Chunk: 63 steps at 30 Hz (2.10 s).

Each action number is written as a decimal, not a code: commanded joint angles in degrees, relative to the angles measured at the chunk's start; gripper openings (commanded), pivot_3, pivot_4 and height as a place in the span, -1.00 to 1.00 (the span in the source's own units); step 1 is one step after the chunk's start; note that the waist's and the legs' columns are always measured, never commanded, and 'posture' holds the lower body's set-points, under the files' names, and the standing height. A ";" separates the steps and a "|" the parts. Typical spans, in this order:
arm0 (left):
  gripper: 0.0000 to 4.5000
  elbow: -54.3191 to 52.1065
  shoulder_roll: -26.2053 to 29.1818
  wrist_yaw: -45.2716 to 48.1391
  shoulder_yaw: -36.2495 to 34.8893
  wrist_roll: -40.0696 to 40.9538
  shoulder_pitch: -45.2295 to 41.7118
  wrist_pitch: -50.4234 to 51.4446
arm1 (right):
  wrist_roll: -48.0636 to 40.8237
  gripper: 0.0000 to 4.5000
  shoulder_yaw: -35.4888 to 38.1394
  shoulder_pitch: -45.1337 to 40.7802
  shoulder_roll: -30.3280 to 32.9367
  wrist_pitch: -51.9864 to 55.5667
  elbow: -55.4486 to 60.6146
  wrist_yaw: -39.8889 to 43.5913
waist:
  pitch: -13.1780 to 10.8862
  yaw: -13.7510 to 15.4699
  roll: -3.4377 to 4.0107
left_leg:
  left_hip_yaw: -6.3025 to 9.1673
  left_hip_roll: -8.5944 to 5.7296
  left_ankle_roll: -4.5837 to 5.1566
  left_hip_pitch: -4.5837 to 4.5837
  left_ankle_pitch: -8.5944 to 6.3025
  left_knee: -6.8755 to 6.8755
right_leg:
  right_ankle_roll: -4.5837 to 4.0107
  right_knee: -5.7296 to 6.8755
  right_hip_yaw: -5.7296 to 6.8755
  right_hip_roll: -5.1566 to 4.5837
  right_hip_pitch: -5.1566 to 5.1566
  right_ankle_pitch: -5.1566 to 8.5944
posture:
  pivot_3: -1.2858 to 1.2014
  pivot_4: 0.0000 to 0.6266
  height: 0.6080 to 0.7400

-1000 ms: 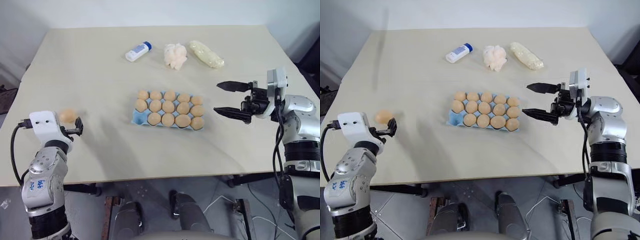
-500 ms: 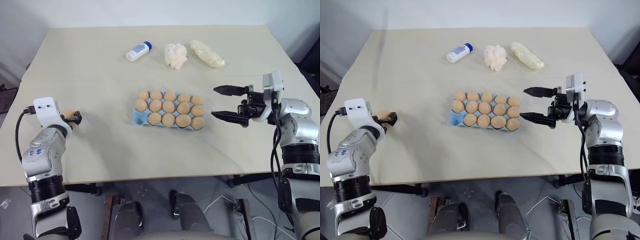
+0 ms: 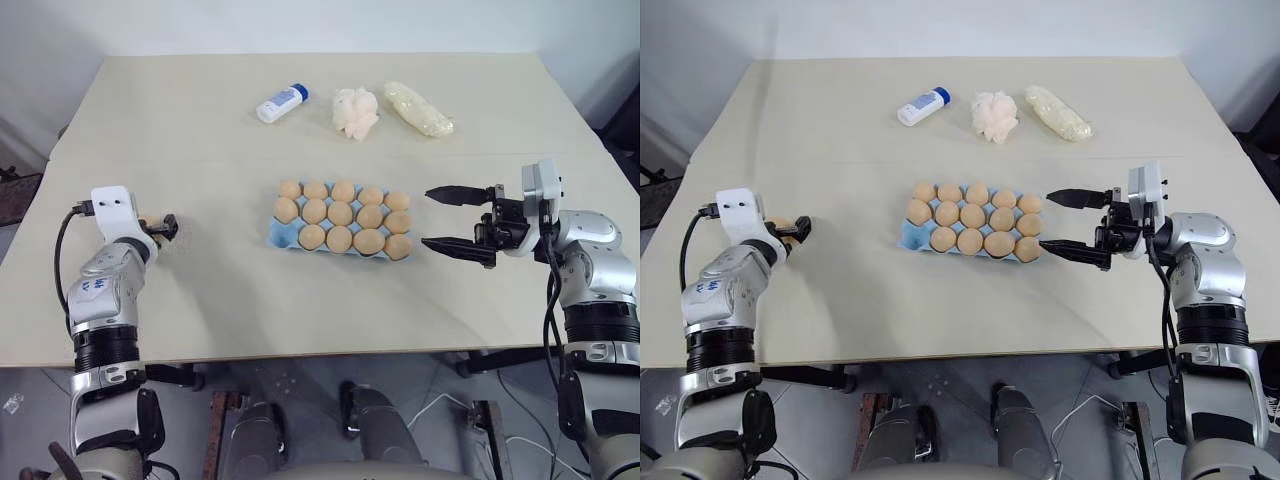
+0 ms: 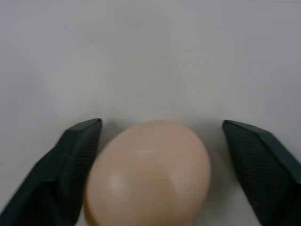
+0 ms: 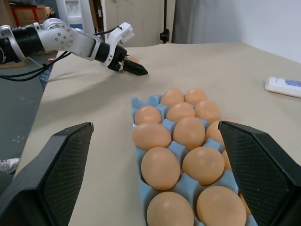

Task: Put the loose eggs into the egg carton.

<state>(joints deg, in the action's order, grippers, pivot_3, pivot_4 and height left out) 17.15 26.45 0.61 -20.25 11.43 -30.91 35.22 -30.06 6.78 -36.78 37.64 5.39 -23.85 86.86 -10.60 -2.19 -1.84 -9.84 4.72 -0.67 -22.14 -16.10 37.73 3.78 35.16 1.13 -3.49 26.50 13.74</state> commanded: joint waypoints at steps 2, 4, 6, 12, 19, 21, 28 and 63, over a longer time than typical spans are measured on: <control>0.20 0.48 1.21 0.00 0.07 -1.22 -1.14 -2.01 | -0.61 1.00 0.62 0.26 0.10 -0.34 2.10 0.96 | 0.00 0.02 0.00 | 0.00 0.00 0.01 0.00 0.00 0.00 | 0.00 0.00 0.00 0.00 0.00 0.00 | 0.03 -0.52 1.00; -0.05 -0.89 1.18 0.34 0.31 -1.30 -1.22 -3.00 | -0.57 1.00 0.68 0.42 0.13 -0.43 2.21 0.87 | 0.00 0.07 0.00 | 0.00 0.00 0.03 0.00 0.02 0.00 | 0.00 0.00 0.00 0.00 0.01 0.00 | 0.03 -0.52 1.00; -0.10 -4.03 0.88 0.77 0.77 -1.21 -1.19 -4.01 | -0.76 1.00 0.86 1.21 0.27 -0.46 3.17 0.82 | 0.00 0.25 0.00 | 0.00 0.00 0.03 -0.01 0.02 0.00 | 0.00 0.00 0.00 0.00 0.01 0.00 | 0.03 -0.52 1.00; -0.10 -9.88 -0.65 7.05 3.77 0.63 -1.27 -10.42 | 0.30 1.00 -0.14 4.05 0.42 -1.03 5.02 0.70 | 0.00 0.61 -0.01 | 0.00 -0.01 0.04 -0.05 0.01 0.00 | 0.00 -0.05 0.01 0.00 0.00 0.00 | 0.03 -0.52 1.00; -0.10 -11.46 -2.76 20.98 8.03 4.75 -0.04 -18.59 | 1.34 1.00 -0.84 6.80 -0.95 -2.34 5.85 -0.57 | 0.00 0.43 -0.01 | -0.01 -0.01 0.06 -0.05 0.02 0.07 | 0.01 -0.04 0.00 0.02 -0.02 0.00 | 0.03 -0.52 1.00; -0.10 -10.63 -2.15 26.06 9.77 5.45 -0.01 -19.90 | 1.60 1.00 -1.00 7.36 -1.91 -3.11 5.69 -1.49 | 0.00 0.22 0.00 | -0.04 -0.01 0.07 -0.02 0.03 0.08 | 0.01 -0.01 -0.06 0.06 -0.01 -0.01 | 0.03 -0.52 1.00; -0.10 -5.80 -0.65 39.42 12.33 7.90 -2.74 -21.29 | 2.96 1.00 -1.23 8.64 -3.41 -4.87 3.99 -3.02 | 0.00 0.44 0.00 | -0.01 0.02 0.09 -0.03 0.03 0.27 | 0.00 0.15 -0.05 0.08 -0.01 0.00 | 0.03 -0.52 1.00; 0.98 6.49 -0.50 53.42 17.66 6.36 -12.87 -23.69 | 2.06 1.00 0.47 11.78 -0.82 -2.18 10.36 -7.98 | -0.01 0.38 0.00 | 0.03 -0.01 0.19 -0.06 0.02 0.33 | 0.01 0.21 -0.06 0.06 0.00 0.00 | 0.03 -0.52 1.00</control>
<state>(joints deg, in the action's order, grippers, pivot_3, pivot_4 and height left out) 28.00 24.87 53.35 -0.20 15.65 -43.33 11.12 -26.58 5.12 -24.21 35.41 2.89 -15.78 79.03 -10.62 -1.82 -1.84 -9.81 4.71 -0.48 -22.20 -16.08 38.05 3.79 35.37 1.07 -3.43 26.50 13.74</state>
